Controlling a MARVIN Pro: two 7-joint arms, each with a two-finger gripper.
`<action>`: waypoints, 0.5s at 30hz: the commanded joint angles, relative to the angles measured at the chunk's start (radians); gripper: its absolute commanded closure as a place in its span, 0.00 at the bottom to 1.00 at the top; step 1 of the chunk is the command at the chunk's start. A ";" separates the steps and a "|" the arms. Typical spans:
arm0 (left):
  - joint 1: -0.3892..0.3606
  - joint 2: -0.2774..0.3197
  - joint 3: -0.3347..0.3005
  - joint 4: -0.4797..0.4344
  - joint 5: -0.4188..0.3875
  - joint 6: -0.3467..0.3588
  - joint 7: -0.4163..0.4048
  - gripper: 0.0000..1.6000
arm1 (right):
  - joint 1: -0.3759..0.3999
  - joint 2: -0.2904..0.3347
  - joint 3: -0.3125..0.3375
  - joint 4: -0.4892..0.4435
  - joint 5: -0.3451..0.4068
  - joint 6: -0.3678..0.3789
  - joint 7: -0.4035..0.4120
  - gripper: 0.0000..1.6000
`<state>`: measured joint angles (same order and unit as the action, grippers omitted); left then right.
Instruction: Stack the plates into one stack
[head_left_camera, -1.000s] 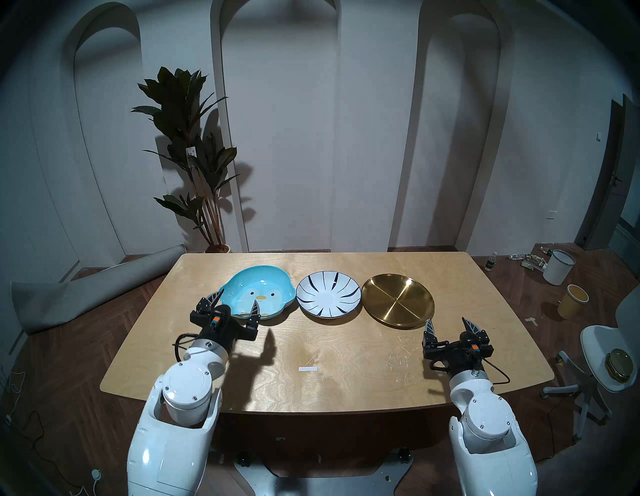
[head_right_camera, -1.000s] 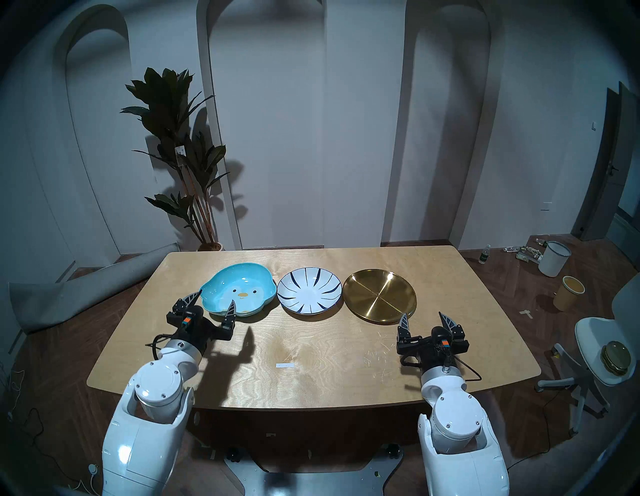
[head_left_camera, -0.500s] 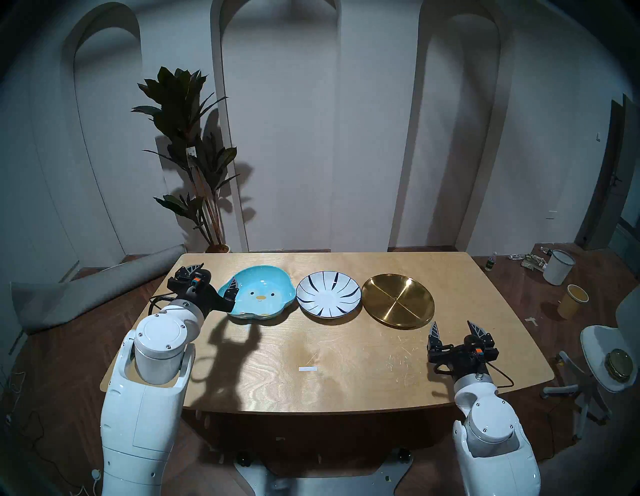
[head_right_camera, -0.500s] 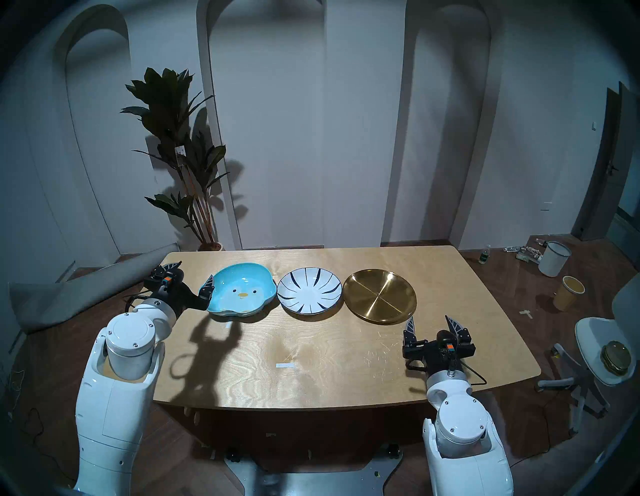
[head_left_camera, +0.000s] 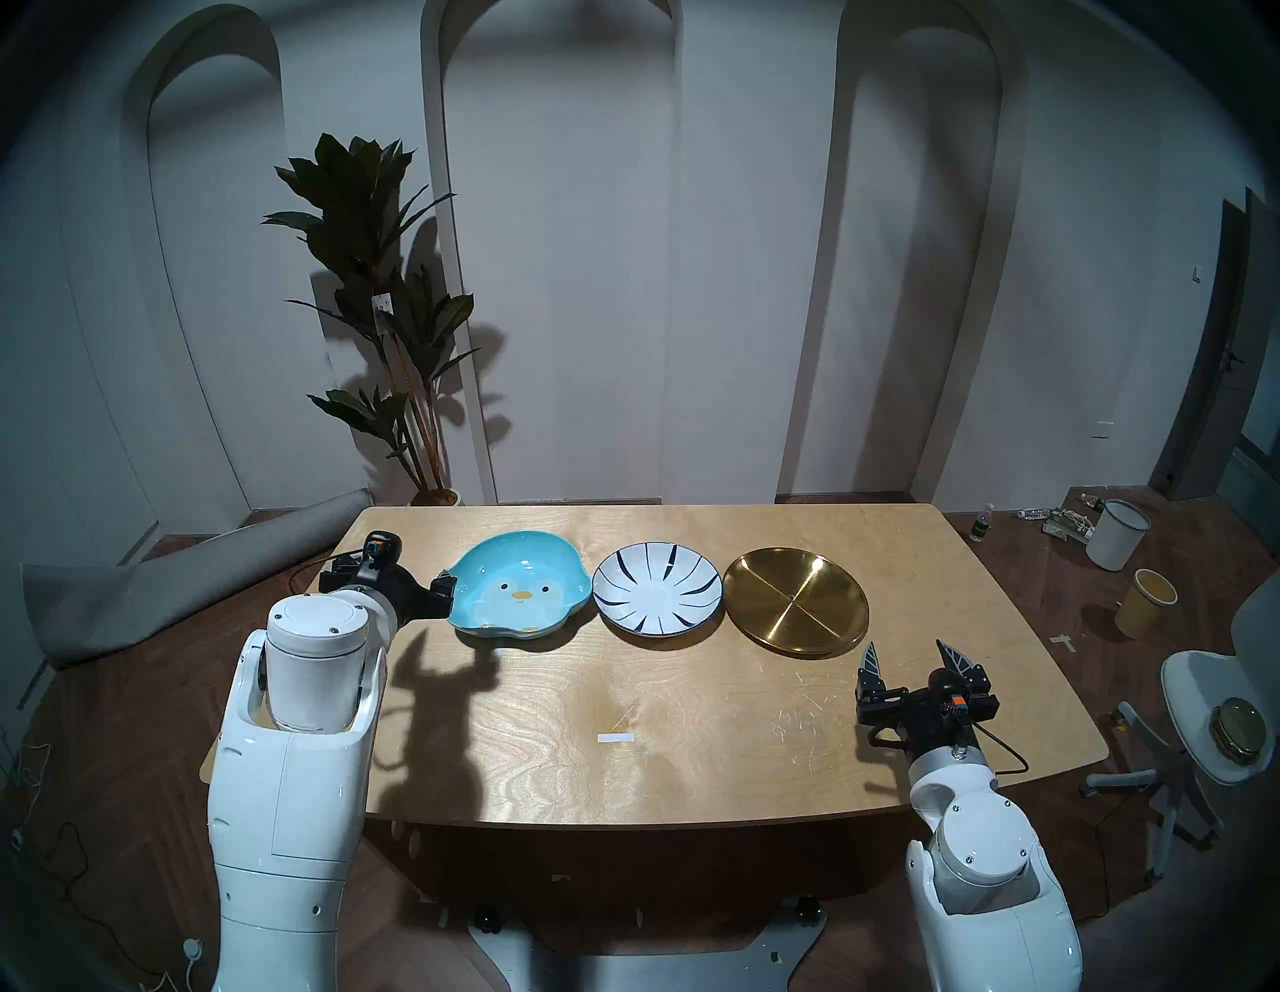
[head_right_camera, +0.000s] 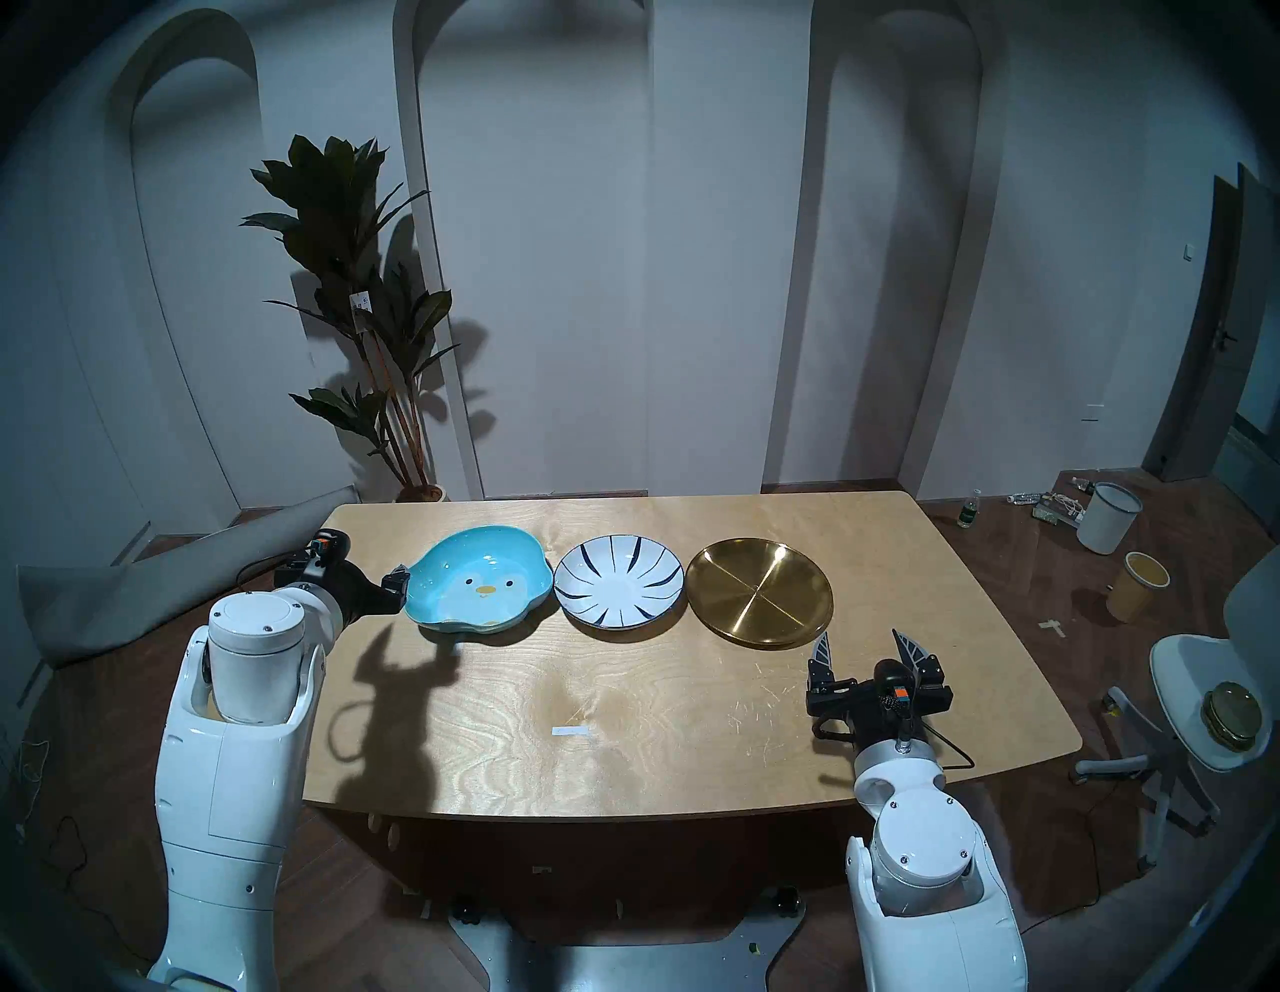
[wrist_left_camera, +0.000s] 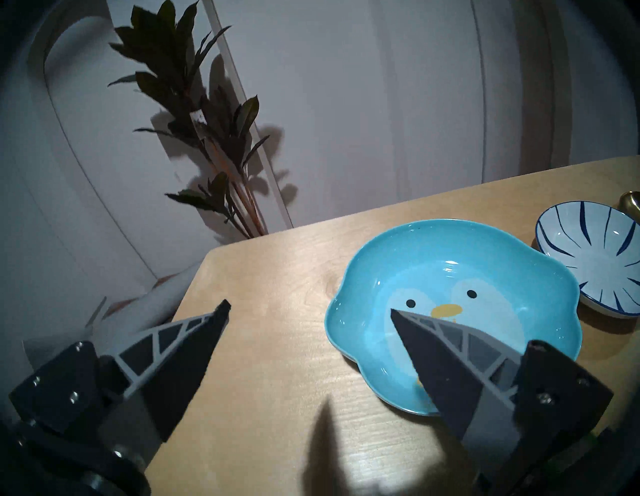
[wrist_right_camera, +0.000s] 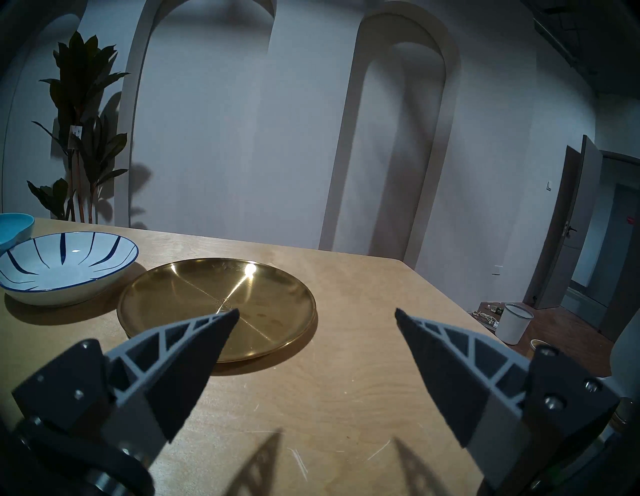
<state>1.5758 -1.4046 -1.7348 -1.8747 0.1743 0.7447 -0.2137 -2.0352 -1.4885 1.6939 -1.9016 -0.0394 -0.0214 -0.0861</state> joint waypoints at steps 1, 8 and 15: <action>-0.083 -0.072 0.000 -0.029 -0.033 0.119 0.007 0.00 | 0.005 -0.002 -0.004 -0.023 0.003 -0.007 0.002 0.00; -0.136 -0.133 -0.009 -0.054 -0.066 0.215 0.024 0.00 | 0.002 -0.001 -0.006 -0.029 0.004 -0.007 -0.001 0.00; -0.164 -0.182 -0.028 -0.050 -0.079 0.215 0.059 0.00 | 0.000 0.001 -0.008 -0.033 0.008 -0.007 -0.003 0.00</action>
<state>1.4787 -1.5255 -1.7508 -1.9042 0.1039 0.9623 -0.1797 -2.0352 -1.4860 1.6878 -1.9054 -0.0369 -0.0214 -0.0924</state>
